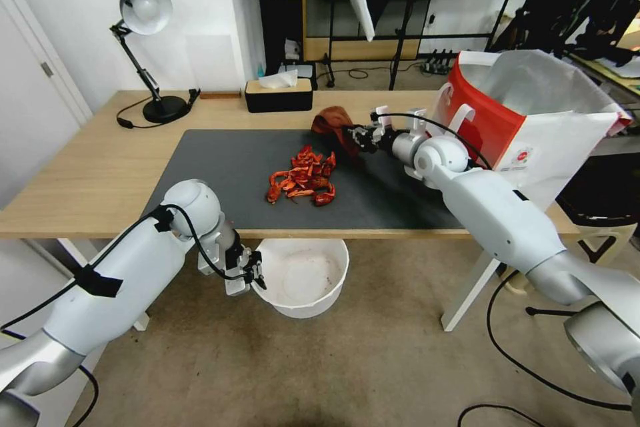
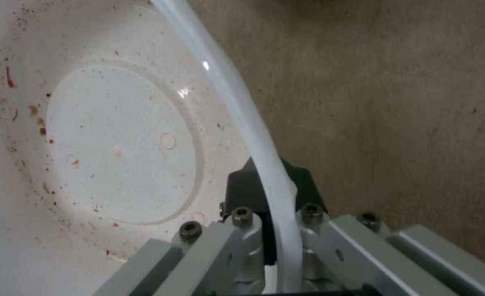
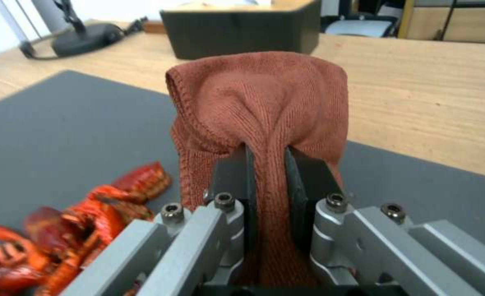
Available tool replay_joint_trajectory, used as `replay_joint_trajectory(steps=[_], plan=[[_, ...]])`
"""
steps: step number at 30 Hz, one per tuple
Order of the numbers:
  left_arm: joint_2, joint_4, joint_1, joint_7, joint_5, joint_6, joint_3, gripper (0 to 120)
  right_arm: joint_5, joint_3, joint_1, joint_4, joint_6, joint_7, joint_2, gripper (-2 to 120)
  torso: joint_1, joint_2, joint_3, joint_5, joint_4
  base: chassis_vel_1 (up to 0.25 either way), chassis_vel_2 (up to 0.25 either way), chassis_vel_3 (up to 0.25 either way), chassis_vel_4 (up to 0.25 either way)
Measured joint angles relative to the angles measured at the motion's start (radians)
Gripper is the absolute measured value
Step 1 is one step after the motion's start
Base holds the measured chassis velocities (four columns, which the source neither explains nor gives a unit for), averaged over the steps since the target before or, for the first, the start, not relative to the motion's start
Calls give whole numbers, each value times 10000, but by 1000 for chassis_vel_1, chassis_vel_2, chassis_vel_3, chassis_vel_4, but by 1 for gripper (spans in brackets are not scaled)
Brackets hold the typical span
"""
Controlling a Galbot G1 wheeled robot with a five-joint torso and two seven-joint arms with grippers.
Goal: Sweep shrimp from table into container with towel, then put container into takeout bag.
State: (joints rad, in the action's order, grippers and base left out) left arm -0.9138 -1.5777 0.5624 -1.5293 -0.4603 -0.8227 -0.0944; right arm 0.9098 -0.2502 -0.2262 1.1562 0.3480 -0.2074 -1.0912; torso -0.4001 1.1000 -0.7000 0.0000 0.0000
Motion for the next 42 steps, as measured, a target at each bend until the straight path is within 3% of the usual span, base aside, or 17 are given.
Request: replay_joint_trajectory(steps=[18,30,42], plan=[[-425,-159,-210,0,-79,0,-197,0,-434,-303,70,-448,360,239,-223,10,2,0,0,0,-1,0,0,0,0],[-362,-193,-143,0,55,0,-111,0,-737,-687,395,-1026,453,122,-668,10,2,0,0,-1,1,0,0,0,0],[-276,-186,-104,0,149,0,-21,0,-754,-1014,439,-737,730,-154,-460,10,1,2,0,0,0,0,0,0,0]])
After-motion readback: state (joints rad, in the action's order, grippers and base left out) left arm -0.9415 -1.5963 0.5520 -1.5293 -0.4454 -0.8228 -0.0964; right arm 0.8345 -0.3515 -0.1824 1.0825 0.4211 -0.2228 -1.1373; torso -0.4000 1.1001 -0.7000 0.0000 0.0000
